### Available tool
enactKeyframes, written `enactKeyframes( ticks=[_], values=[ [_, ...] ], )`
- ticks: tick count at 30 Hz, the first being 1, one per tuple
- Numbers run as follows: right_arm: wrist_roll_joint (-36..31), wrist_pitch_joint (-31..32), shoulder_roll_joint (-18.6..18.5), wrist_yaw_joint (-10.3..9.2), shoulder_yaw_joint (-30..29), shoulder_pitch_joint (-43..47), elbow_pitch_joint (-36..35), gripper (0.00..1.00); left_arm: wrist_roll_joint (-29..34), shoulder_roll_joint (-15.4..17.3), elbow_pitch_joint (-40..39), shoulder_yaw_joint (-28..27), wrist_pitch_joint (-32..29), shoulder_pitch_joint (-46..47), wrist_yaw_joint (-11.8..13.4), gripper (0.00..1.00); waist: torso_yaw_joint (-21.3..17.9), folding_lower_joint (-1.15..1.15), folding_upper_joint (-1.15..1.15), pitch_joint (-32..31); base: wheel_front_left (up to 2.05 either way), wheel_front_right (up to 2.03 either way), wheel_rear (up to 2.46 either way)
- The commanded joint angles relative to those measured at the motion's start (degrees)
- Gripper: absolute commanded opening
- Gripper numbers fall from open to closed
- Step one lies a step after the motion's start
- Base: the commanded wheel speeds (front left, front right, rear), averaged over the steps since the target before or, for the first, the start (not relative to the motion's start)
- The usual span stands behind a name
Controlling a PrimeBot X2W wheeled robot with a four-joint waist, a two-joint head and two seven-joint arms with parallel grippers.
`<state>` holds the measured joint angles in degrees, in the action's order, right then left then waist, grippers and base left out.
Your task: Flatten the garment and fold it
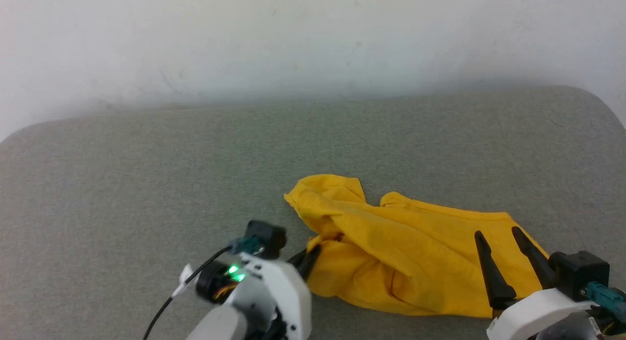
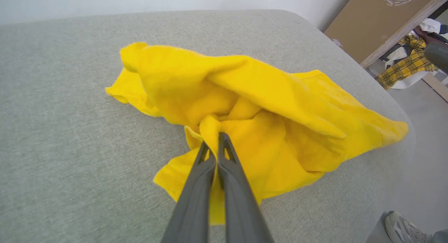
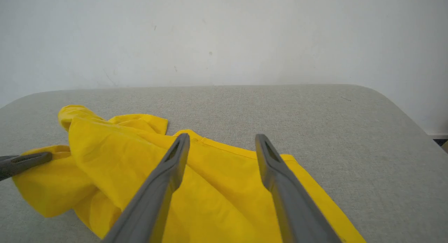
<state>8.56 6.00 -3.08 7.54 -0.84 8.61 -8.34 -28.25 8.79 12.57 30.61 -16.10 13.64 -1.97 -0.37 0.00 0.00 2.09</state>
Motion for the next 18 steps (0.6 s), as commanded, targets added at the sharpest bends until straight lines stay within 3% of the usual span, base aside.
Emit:
enactKeyframes(
  ticks=[1, 7, 11, 14, 17, 18],
  values=[
    [0.02, -0.21, 0.19, -0.05, -0.02, 0.27, -0.23, 1.0, 0.16, 2.02, -2.69, -1.0, 0.32, -3.32, 1.56, 0.0, 1.29, 0.0, 0.0, -0.68, 0.0, 0.0, 0.0],
    [-0.24, 0.0, 0.2, -0.05, 0.05, 0.77, -1.66, 1.0, -0.71, 9.2, -14.63, -4.19, -5.3, -18.84, 9.46, 0.0, 3.55, 0.0, 0.0, -0.99, 0.0, 0.0, 0.0],
    [-0.28, 0.13, 0.2, -0.05, -0.38, 1.28, -2.44, 1.0, -3.34, 11.77, -19.73, -5.71, -10.46, -30.3, 14.78, 0.0, 5.04, 0.0, 0.0, -0.9, 0.0, 0.0, 0.0],
    [-0.37, 0.3, 0.2, -0.05, -0.75, 1.71, -2.92, 1.0, -5.71, 12.48, -21.76, -6.15, -13.77, -36.18, 17.18, 0.0, 6.06, 0.0, 0.0, -1.04, 0.0, 0.0, 0.0],
    [-0.44, 0.51, 0.2, -0.05, -0.96, 2.09, -3.31, 1.0, -7.84, 12.55, -23.3, -6.25, -15.65, -39.04, 17.73, 0.0, 6.67, 0.0, 0.0, -1.31, 0.0, 0.0, 0.0],
    [-0.46, 0.58, 0.2, -0.05, -1.0, 2.21, -3.38, 1.0, -8.49, 12.17, -23.93, -6.43, -15.42, -39.17, 17.55, 0.18, 6.81, 0.0, 0.0, -1.44, 0.0, 0.0, 0.0]
  ],
)
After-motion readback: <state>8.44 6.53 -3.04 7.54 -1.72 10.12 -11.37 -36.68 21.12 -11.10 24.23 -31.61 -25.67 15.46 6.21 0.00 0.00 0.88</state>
